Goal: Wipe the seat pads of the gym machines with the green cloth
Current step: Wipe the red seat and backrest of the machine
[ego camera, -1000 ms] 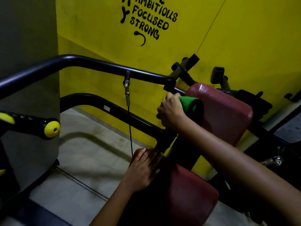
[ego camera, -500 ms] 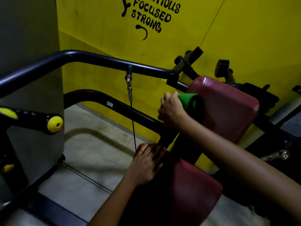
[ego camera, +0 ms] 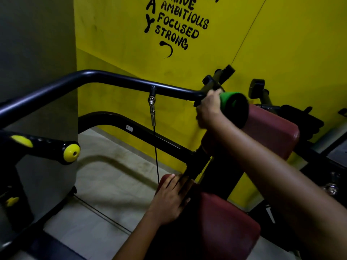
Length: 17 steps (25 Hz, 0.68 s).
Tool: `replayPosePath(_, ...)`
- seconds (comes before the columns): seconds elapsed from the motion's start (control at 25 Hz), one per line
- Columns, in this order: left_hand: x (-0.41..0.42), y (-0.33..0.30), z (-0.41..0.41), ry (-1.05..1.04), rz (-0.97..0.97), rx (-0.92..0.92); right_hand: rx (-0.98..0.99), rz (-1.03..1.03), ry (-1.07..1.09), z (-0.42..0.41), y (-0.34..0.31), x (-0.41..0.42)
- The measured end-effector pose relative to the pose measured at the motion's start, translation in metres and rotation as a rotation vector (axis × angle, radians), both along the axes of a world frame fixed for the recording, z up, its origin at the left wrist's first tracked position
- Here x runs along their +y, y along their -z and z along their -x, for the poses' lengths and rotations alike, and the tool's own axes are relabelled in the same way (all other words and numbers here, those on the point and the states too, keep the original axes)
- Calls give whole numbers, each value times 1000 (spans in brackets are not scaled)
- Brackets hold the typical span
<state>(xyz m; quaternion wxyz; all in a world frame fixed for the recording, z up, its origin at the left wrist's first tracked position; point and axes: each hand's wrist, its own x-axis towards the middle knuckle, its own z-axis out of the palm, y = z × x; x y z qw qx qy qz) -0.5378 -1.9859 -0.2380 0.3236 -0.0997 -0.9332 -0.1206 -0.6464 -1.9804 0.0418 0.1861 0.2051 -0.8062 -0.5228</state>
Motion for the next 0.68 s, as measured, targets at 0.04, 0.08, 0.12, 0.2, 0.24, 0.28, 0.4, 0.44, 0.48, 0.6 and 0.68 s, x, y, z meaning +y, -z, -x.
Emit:
replayPosePath(0.04, -1, 0, -1, 7, -9, -9, -56, -75, -6, -6, 20, -4)
replayPosePath(0.08, -2, 0, -1, 13, -14, -13, -95, -130, -33, -10, 37, -3)
replayPosePath(0.12, -2, -1, -1, 14, -9, -16, -117, -152, -80, -15, 47, 0)
replayPosePath(0.2, -3, -3, 1, 15, 11, -20, -133, -162, -222, -25, 55, 16)
replayPosePath(0.24, -4, -2, 1, 15, 9, -21, -132, -173, -326, -25, 60, 27)
replayPosePath(0.28, -5, -2, 1, 10, 4, -20, -102, -168, -450, -24, 64, 37)
replayPosePath(0.4, -1, -5, -2, 3, 11, -44, 41, -87, -697, -22, 81, 70)
replayPosePath(0.44, 0, -6, -3, 6, 18, -55, 63, -69, -770, -20, 88, 81)
replayPosePath(0.48, 0, -8, -4, 7, 30, -62, 72, -66, -817, -18, 93, 93)
replayPosePath(0.6, -5, -15, -4, 12, 53, -83, 58, -17, -989, -15, 95, 134)
replayPosePath(0.68, -3, -19, -6, 0, 42, -98, 61, 39, -1019, -12, 99, 169)
